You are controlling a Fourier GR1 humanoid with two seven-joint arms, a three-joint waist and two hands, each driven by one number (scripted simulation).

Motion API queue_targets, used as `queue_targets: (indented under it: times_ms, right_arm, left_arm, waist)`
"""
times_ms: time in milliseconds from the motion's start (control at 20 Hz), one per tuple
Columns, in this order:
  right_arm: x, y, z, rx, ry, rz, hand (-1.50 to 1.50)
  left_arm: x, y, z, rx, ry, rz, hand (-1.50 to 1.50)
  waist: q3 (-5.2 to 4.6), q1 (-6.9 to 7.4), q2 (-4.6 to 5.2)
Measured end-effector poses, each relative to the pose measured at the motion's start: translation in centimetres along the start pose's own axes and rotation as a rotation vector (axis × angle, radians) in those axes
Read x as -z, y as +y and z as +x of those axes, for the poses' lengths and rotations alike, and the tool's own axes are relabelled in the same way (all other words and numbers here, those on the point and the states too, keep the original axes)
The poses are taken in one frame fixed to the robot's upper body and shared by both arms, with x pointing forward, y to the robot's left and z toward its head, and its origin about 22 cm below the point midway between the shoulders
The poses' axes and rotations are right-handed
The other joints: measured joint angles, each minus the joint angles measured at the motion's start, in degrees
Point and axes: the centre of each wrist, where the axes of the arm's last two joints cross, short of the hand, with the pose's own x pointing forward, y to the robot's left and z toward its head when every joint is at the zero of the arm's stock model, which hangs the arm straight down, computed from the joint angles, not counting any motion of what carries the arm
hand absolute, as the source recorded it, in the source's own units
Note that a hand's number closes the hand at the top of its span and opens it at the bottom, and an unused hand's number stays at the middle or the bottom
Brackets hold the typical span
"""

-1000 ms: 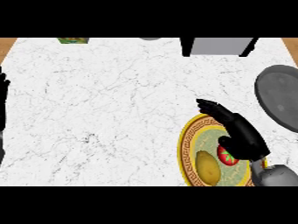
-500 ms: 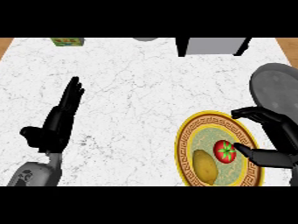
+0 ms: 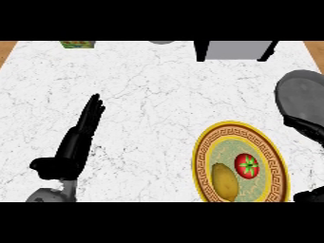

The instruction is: Pick the lemon from the plate and place it in the pan

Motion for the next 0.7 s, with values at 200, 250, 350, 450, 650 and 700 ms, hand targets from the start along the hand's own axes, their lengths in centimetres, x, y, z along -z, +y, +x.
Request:
queue_targets:
  times_ms: [200, 250, 350, 450, 650, 700]
  right_arm:
    - [1.7, -0.2, 2.2, -0.105, 0.046, 0.104, -1.5]
    - [2.2, 0.0, 2.4, -0.131, 0.061, 0.132, -1.5]
    - [3.5, 0.9, 3.2, -0.187, 0.098, 0.195, -1.5]
    - [4.1, 1.7, 3.5, -0.252, 0.141, 0.267, -1.5]
    - [6.0, 4.3, 4.2, -0.386, 0.204, 0.399, -1.5]
    - [6.4, 4.8, 4.4, -0.415, 0.216, 0.43, -1.5]
  left_arm:
    - [-0.3, 0.1, 0.0, -0.004, -0.007, -0.006, 0.0]
    - [-0.6, 0.1, -0.1, -0.002, -0.007, -0.012, 0.0]
    - [-0.4, -0.1, 0.0, -0.005, -0.008, -0.012, 0.0]
    - [-0.3, -0.1, 0.1, -0.003, -0.01, -0.015, 0.0]
    - [-0.2, -0.4, 0.1, -0.004, -0.01, -0.02, 0.0]
    - [-0.2, -0.3, 0.1, -0.004, -0.009, -0.02, 0.0]
  waist:
    - [-0.02, 0.2, 0.0]
    - [-0.03, 0.38, 0.0]
    - [-0.05, 0.54, 0.03]
    - [-0.05, 0.66, 0.05]
    - [-0.04, 0.96, 0.1]
    - [-0.04, 0.95, 0.11]
